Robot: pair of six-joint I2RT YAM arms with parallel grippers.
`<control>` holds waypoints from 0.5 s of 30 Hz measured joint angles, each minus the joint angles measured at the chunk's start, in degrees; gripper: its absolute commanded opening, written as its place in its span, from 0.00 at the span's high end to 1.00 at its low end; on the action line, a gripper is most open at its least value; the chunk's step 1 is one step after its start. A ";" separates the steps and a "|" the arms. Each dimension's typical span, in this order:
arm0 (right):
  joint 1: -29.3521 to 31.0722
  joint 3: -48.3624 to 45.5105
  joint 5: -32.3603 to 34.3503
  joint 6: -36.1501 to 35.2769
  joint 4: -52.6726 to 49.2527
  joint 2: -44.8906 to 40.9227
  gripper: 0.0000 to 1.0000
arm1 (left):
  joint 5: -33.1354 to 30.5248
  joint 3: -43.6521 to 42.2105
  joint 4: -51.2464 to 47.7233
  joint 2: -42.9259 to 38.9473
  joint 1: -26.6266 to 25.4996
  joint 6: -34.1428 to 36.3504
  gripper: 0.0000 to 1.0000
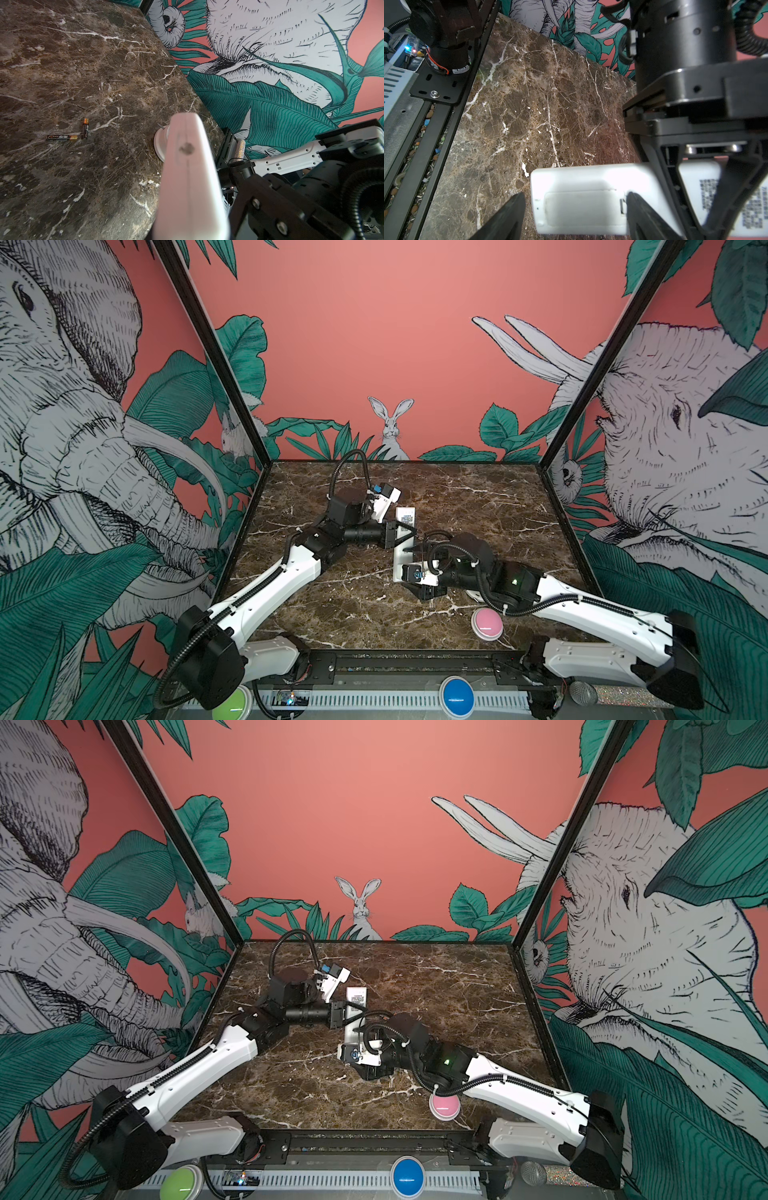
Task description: Load the batteries into the remote control
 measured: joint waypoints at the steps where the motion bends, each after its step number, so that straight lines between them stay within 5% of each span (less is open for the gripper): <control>1: -0.02 0.04 -0.09 0.00 -0.02 0.13 0.29 | 0.00 -0.07 -0.22 0.00 0.00 0.09 1.00; 15: -0.35 1.20 -0.26 0.22 -1.14 0.57 0.48 | 0.61 -0.13 -1.46 0.00 -0.24 0.39 1.00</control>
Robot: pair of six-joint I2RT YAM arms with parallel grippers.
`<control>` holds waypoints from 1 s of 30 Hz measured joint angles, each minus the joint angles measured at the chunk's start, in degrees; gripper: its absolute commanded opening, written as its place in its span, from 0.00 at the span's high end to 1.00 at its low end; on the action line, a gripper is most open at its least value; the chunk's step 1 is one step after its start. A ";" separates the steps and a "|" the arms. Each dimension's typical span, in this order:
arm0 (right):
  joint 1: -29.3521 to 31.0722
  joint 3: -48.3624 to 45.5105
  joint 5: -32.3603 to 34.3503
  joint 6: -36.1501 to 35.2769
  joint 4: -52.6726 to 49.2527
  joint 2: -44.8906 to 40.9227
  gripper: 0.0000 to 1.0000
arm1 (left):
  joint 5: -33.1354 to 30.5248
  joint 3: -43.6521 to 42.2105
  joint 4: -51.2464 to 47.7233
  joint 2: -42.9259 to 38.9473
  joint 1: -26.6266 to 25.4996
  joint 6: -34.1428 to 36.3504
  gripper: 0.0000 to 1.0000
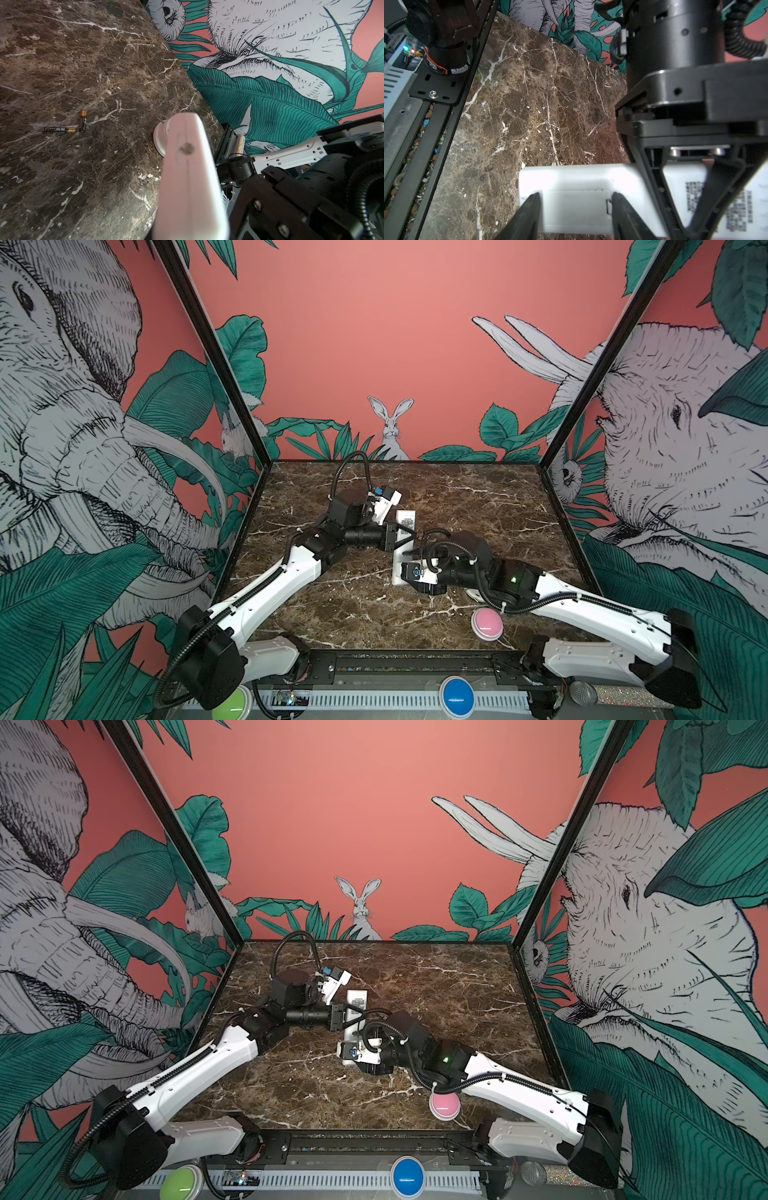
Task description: Load the batteries into the remote control
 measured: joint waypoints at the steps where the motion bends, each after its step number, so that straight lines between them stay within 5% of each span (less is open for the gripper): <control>1: -0.02 0.07 -0.04 0.07 -0.17 0.00 0.49 | -0.02 0.00 -0.13 0.00 -0.07 0.09 1.00; 30: -0.09 1.49 -1.25 0.44 -3.52 0.02 0.71 | -0.24 0.00 -3.37 0.00 -0.79 1.38 1.00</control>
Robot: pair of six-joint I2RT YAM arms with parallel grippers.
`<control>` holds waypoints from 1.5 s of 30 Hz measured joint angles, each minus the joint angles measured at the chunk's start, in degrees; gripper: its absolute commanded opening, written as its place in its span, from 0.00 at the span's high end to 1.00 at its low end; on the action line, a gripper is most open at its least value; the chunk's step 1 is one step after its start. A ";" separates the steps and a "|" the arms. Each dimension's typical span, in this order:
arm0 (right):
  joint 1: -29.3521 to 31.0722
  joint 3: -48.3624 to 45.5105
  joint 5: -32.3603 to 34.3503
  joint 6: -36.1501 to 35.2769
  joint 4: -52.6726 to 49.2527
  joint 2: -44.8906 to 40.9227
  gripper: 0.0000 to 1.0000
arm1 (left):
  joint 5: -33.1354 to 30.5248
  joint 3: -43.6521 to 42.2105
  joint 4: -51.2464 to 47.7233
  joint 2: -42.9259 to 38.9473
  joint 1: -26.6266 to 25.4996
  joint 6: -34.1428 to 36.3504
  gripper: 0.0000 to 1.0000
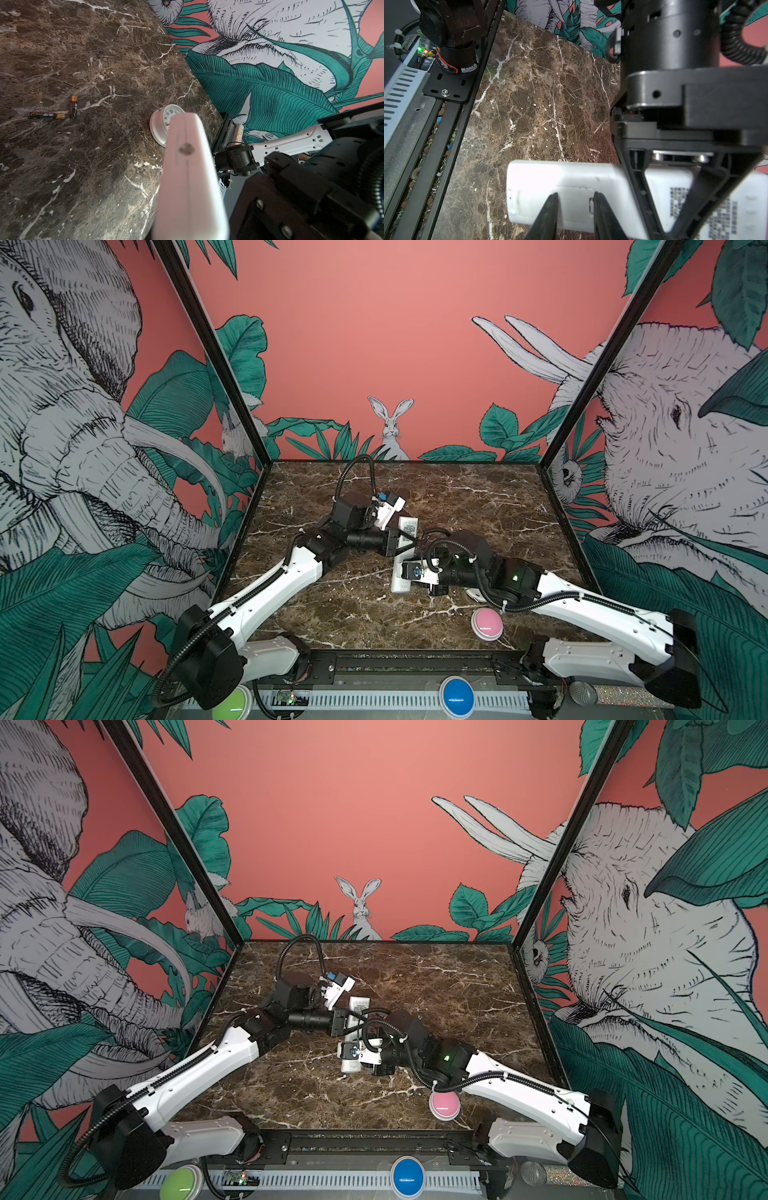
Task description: Load the batteries into the remote control
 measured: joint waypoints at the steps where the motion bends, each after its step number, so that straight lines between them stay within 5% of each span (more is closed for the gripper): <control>1: 0.00 0.00 -0.02 0.02 -0.02 0.00 0.72 | -0.04 0.00 -0.07 0.00 0.00 0.07 1.00; 14: -0.02 0.00 -0.72 0.02 -0.55 -0.13 0.72 | -0.66 0.00 -1.68 0.00 0.00 0.55 1.00; 30: 0.11 -0.44 -1.01 0.33 -1.40 -0.46 0.29 | -1.14 0.02 0.76 0.00 0.09 0.44 1.00; 45: 0.35 -1.42 2.54 3.96 -0.98 -3.10 0.14 | -3.54 0.00 4.61 0.00 0.17 -1.81 1.00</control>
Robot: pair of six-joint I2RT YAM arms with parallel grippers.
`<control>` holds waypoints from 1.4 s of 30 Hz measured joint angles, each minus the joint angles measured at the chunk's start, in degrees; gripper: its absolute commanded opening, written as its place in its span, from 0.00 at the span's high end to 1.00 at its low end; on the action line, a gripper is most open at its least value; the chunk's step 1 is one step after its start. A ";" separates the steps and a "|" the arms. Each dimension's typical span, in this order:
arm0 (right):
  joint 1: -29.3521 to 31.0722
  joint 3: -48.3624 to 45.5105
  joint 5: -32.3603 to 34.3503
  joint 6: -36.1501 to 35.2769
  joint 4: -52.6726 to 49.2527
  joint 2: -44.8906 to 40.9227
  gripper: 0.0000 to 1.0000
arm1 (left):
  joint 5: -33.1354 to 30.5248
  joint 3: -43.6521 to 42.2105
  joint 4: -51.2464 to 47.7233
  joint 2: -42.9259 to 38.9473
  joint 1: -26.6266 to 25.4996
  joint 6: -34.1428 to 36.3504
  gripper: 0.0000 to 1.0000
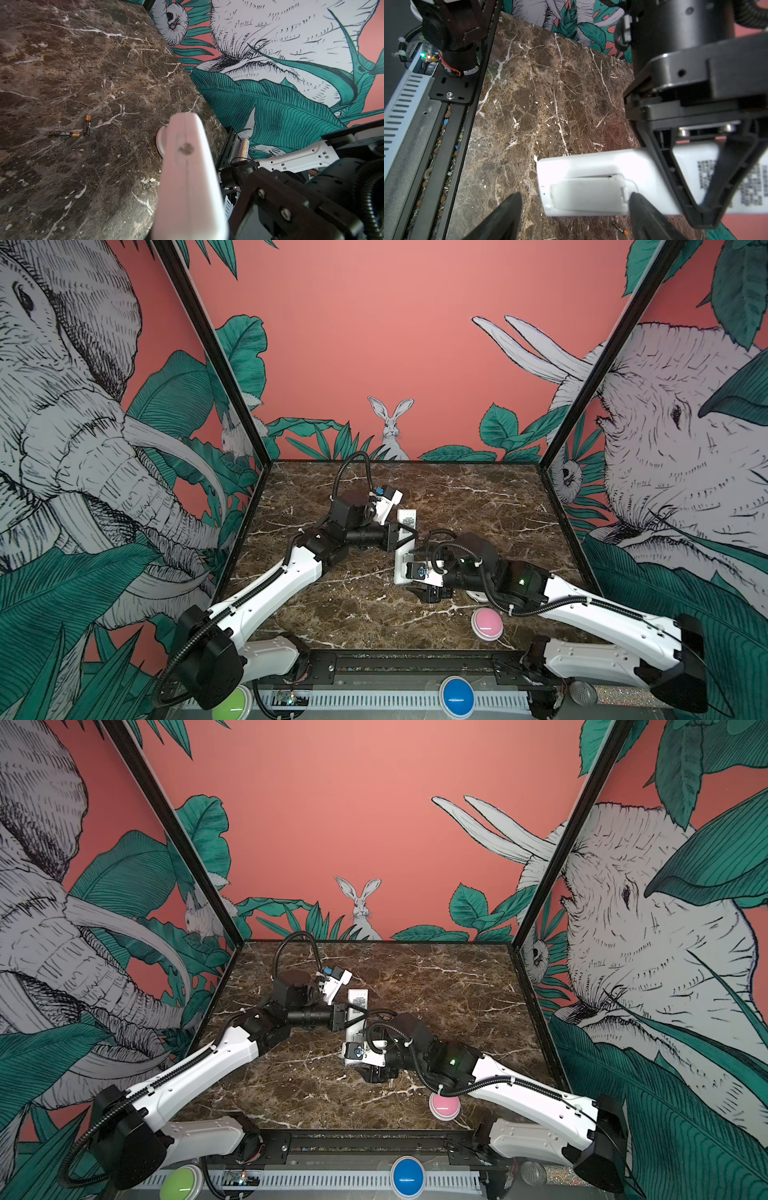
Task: Load the batteries into the remote control
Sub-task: 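Slide the battery cover off the remote with the right gripper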
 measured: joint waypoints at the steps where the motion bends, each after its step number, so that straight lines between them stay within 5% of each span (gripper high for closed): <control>1: 0.00 0.00 0.74 0.63 0.09 -0.20 0.14 | -0.72 -0.04 0.28 0.00 0.00 -0.26 1.00; 12: -0.96 4.52 9.66 21.90 -1.09 0.33 0.14 | -12.24 -3.54 2.54 -0.20 0.02 -4.96 1.00; 23: -8.98 5.46 4.13 49.70 -1.73 4.96 0.18 | -20.26 -5.81 4.96 -2.54 0.13 -8.85 1.00; 42: -9.53 7.82 -5.07 53.37 -0.74 14.14 0.18 | -20.92 -7.89 8.55 -2.69 0.15 -10.62 1.00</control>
